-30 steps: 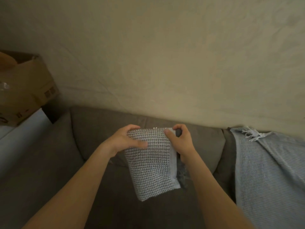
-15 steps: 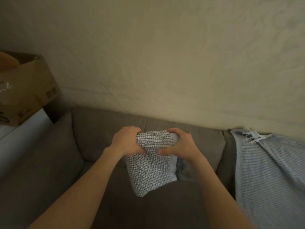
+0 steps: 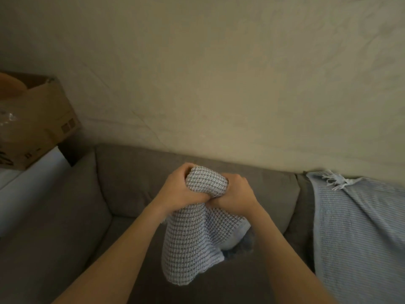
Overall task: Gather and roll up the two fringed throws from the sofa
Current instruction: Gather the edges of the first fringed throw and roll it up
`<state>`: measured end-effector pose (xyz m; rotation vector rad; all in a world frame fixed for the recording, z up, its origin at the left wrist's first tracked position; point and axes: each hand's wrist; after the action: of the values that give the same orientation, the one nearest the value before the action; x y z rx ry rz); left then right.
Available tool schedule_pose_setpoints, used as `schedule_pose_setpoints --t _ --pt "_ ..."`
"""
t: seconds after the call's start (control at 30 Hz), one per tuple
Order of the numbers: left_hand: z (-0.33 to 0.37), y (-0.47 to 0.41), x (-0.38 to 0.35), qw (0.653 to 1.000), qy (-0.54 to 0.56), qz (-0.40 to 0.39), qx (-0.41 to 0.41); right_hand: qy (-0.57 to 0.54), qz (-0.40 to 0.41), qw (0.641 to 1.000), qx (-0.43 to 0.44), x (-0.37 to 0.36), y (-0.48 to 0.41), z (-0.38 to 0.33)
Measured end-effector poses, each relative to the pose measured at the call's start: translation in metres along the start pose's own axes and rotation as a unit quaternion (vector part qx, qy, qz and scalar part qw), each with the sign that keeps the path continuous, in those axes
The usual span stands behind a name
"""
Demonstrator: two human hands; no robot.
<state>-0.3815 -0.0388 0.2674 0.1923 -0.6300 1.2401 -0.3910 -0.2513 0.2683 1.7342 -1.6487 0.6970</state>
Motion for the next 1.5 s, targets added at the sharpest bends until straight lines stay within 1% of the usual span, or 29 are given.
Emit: schedule_pose_setpoints --t 0.07,0.17,0.23,0.27,0.37,0.47,0.57,0.6,0.63,0.7,0.77,0.8,0.83,0.87,0.9,0.97,1.03,1.1,1.13,1.17,1.2,1.3,1.37,1.43,1.5 --pt "-0.011 0.008 -0.005 0.999 0.019 -0.022 0.019 -0.056 0.0 0.998 0.0 0.006 0.0 0.004" --pt "-0.023 0.017 -0.003 0.994 0.014 -0.092 0.056 -0.082 -0.005 0.996 -0.016 0.014 -0.002 0.006" --pt "-0.025 0.021 -0.002 0.989 -0.01 -0.139 0.054 -0.098 -0.016 0.994 -0.04 0.021 -0.004 0.008" --pt "-0.028 0.021 -0.002 0.987 -0.023 -0.15 0.047 -0.113 -0.029 0.992 -0.05 0.026 -0.004 0.008" --pt "-0.036 0.019 -0.003 0.989 -0.058 -0.13 0.03 -0.155 -0.092 0.983 -0.041 0.041 -0.003 0.007" --pt "-0.032 0.016 0.0 0.992 -0.025 -0.114 0.044 -0.18 -0.144 0.972 -0.037 0.053 0.0 0.007" --pt "-0.025 0.011 -0.002 0.991 -0.013 -0.122 0.057 -0.184 -0.153 0.969 -0.061 0.055 -0.007 0.015" --pt "-0.023 0.009 -0.004 0.99 -0.007 -0.12 0.067 -0.177 -0.131 0.973 -0.074 0.055 -0.011 0.017" --pt "-0.022 0.009 -0.004 0.991 0.007 -0.113 0.078 -0.153 -0.091 0.98 -0.09 0.052 -0.014 0.019" --pt "-0.021 0.008 -0.006 0.99 0.038 -0.089 0.106 -0.11 0.014 0.987 -0.115 0.043 -0.018 0.026" --pt "-0.015 0.007 -0.012 0.986 0.08 -0.066 0.132 -0.097 0.126 0.979 -0.13 0.029 -0.019 0.037" --pt "-0.013 0.007 -0.014 0.983 0.1 -0.054 0.146 -0.093 0.159 0.973 -0.141 0.021 -0.016 0.041" --pt "-0.011 0.006 -0.018 0.979 0.122 -0.038 0.16 -0.099 0.16 0.969 -0.16 0.014 -0.015 0.047" --pt "-0.011 0.005 -0.021 0.974 0.142 -0.02 0.174 -0.12 0.135 0.966 -0.186 0.008 -0.012 0.051" --pt "-0.012 0.004 -0.023 0.97 0.16 -0.001 0.183 -0.156 0.091 0.96 -0.216 0.001 -0.012 0.057" --pt "-0.014 0.003 -0.026 0.956 0.203 0.05 0.208 -0.238 -0.014 0.929 -0.284 -0.008 -0.012 0.068" --pt "-0.016 0.002 -0.027 0.936 0.249 0.097 0.23 -0.333 -0.128 0.872 -0.335 -0.012 -0.009 0.074" --pt "-0.013 -0.001 -0.029 0.919 0.286 0.124 0.239 -0.434 -0.227 0.805 -0.334 -0.012 -0.002 0.071" --pt "-0.013 -0.003 -0.03 0.912 0.304 0.135 0.242 -0.486 -0.251 0.772 -0.323 -0.013 0.001 0.069" --pt "-0.012 -0.005 -0.031 0.903 0.321 0.143 0.246 -0.521 -0.261 0.751 -0.312 -0.014 0.002 0.068" --pt "-0.011 -0.006 -0.033 0.895 0.34 0.149 0.247 -0.54 -0.267 0.741 -0.298 -0.013 0.004 0.066" --pt "-0.007 -0.004 -0.034 0.881 0.384 0.117 0.249 -0.563 -0.251 0.744 -0.258 -0.006 0.0 0.064" --pt "-0.008 0.0 -0.034 0.864 0.411 0.101 0.272 -0.56 -0.234 0.756 -0.244 -0.002 -0.002 0.065" --pt "-0.009 0.004 -0.035 0.861 0.407 0.098 0.289 -0.557 -0.207 0.773 -0.222 0.0 -0.009 0.071" --pt "-0.012 0.008 -0.035 0.857 0.399 0.107 0.307 -0.537 -0.217 0.79 -0.203 0.006 -0.011 0.068"
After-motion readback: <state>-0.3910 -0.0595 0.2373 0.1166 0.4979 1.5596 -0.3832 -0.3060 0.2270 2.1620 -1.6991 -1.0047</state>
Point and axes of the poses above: each hand's wrist, its own y-axis away from the middle knuckle, its own x-axis out of the back of the hand, z = x × y, and after that the axes turned 11 degrees about -x, right-handed
